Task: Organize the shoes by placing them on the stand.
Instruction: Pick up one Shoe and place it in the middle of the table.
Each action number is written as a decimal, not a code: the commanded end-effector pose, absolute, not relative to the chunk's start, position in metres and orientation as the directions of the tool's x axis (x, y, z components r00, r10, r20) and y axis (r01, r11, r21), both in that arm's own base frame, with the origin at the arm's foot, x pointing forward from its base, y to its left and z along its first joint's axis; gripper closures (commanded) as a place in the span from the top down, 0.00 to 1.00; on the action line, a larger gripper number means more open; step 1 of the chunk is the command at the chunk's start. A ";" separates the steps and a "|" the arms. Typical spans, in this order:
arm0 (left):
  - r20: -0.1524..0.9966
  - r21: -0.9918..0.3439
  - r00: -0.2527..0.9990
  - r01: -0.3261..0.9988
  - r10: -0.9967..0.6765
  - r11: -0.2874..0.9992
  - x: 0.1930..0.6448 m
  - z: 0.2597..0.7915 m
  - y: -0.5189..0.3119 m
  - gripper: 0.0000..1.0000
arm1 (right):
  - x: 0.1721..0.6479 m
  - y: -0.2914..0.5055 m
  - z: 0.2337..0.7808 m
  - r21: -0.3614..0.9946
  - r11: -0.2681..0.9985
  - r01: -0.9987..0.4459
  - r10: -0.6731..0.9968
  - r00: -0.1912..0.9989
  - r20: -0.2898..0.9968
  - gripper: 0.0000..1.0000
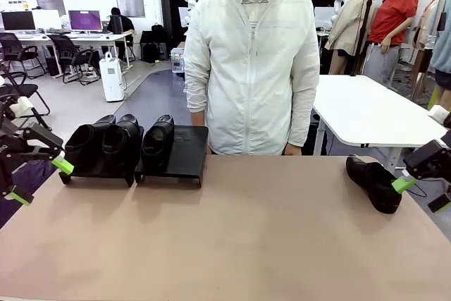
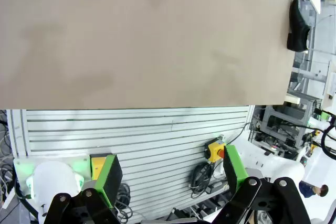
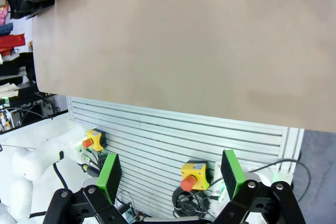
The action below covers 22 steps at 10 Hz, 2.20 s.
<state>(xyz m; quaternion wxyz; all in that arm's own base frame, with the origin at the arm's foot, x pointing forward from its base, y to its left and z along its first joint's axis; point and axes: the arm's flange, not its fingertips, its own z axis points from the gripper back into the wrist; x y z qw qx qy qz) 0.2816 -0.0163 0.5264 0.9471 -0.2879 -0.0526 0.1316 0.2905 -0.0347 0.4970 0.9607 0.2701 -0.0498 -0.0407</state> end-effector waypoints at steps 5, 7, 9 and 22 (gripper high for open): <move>0.033 -0.575 0.958 -0.214 0.284 0.789 0.282 0.527 -0.017 1.00 | 0.335 -0.021 0.499 0.364 0.931 0.033 -0.058 0.997 0.057 1.00; 0.033 -0.575 0.958 -0.214 0.284 0.789 0.282 0.527 -0.017 1.00 | 0.432 -0.010 0.479 0.131 0.989 -0.067 0.063 0.998 0.032 1.00; 0.033 -0.575 0.958 -0.214 0.284 0.789 0.282 0.527 -0.017 1.00 | 0.492 -0.006 0.447 -0.092 0.995 -0.023 0.035 0.991 0.129 1.00; 0.033 -0.575 0.958 -0.214 0.284 0.789 0.282 0.527 -0.017 1.00 | 0.589 -0.033 0.361 -0.001 0.999 -0.048 0.047 0.968 0.246 1.00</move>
